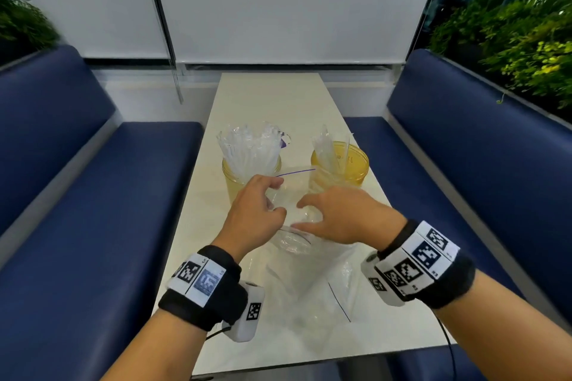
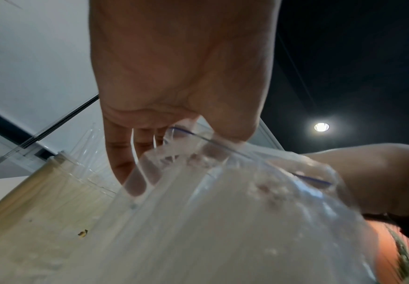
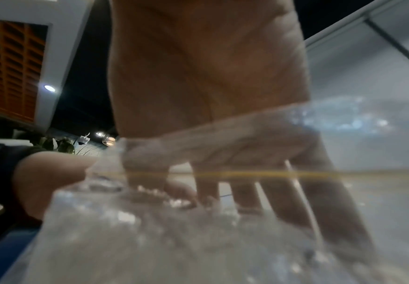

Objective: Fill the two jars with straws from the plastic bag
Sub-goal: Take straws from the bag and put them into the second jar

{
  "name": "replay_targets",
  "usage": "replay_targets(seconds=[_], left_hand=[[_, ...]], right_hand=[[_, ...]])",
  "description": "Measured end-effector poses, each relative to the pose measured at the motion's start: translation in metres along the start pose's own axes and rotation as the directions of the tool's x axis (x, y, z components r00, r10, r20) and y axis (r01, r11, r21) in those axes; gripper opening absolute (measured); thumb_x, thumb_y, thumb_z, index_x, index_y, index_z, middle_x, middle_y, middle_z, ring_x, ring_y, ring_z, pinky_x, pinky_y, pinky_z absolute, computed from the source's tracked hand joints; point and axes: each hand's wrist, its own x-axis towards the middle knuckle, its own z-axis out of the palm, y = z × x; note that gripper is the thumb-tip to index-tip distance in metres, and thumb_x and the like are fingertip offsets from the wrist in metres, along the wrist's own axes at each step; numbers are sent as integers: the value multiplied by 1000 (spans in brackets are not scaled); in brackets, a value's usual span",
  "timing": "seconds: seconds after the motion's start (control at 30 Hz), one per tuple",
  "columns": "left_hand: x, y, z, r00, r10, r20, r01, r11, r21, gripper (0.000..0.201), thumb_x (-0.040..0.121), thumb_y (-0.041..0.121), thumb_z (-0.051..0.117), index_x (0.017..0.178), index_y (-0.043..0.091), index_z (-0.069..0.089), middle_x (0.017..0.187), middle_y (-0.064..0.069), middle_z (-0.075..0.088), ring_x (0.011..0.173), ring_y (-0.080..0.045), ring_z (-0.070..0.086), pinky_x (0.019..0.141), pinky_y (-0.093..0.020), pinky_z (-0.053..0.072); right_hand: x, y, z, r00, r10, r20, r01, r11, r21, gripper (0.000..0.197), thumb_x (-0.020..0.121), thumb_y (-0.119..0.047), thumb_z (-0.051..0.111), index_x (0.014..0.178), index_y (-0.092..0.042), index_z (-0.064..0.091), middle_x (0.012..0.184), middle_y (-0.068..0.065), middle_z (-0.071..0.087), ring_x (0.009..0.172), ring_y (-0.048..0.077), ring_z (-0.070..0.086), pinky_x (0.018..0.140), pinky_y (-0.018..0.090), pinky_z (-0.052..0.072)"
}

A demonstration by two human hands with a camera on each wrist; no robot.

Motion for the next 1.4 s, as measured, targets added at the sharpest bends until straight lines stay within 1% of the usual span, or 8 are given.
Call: replay_targets(seconds=[0.17, 0.27, 0.53, 0.67, 0.8, 0.93, 1.1, 1.4], left_hand=[[-3, -4, -2, 1000, -4, -7, 4, 1000, -19, 47, 86, 5, 62, 131, 20, 58, 128, 11, 55, 80, -15, 59, 76, -13, 46], [-4, -6, -3, 1000, 20, -4, -20, 1000, -20, 44, 89, 10, 64, 131, 21, 57, 130, 10, 56, 78, -12, 55, 80, -19, 45], [-5, -11, -3, 992, 58, 111, -66, 996, 64, 93, 54, 80, 77, 132, 35, 54, 122, 21, 51, 118, -1, 51, 99, -26, 44], [-1, -3, 5, 988, 93, 126, -112, 983, 147, 75, 57, 78, 76, 119, 42, 53, 113, 17, 51, 109, -6, 52, 91, -29, 46], [6, -5, 10, 996, 83, 17, -82, 995, -59, 56, 68, 71, 71, 110, 38, 56, 110, 5, 61, 98, -13, 60, 84, -39, 54], [10, -11, 11, 998, 59, -28, -62, 991, -120, 19, 88, 45, 70, 101, 38, 57, 106, 2, 60, 97, -18, 61, 83, -38, 53], [13, -21, 11, 998, 55, -21, -58, 976, -209, 28, 89, 34, 66, 113, 19, 62, 107, -9, 63, 98, -27, 66, 86, -55, 55], [13, -17, -2, 998, 45, 54, -31, 971, -237, 41, 82, 46, 61, 115, 22, 65, 106, -3, 71, 100, -19, 69, 88, -45, 58]], right_hand=[[3, 3, 5, 999, -43, -30, 44, 999, 23, 34, 93, -51, 56, 123, -35, 62, 121, -4, 64, 107, 17, 61, 90, 36, 51], [9, 5, 6, 998, -29, -49, 32, 997, 70, 30, 94, -40, 62, 120, -27, 67, 117, 0, 66, 104, 19, 63, 90, 37, 52], [11, 0, -17, 979, -59, -195, 99, 974, 206, 23, 91, -20, 69, 114, -23, 73, 113, -1, 69, 100, 14, 65, 91, 28, 51], [10, -14, -35, 955, -133, -267, 197, 953, 231, 21, 91, -17, 69, 110, -22, 74, 103, -1, 71, 89, 10, 64, 85, 23, 51], [14, -22, -37, 913, -136, -384, 274, 902, 332, 21, 86, -13, 73, 104, -24, 71, 85, -3, 63, 69, 3, 58, 71, 22, 48], [16, -18, -27, 879, -12, -476, 301, 787, 538, 58, 78, -47, 78, 127, -28, 52, 97, -9, 59, 77, 4, 59, 70, 21, 50], [27, -21, -6, 923, 17, -385, 170, 879, 446, 65, 64, -78, 68, 103, -28, 56, 66, -13, 52, 58, 3, 48, 56, 25, 39], [41, -27, 8, 824, -227, -520, 320, 942, 96, 41, 91, -65, 49, 86, -25, 37, 68, -13, 47, 60, 13, 50, 54, 28, 35]])
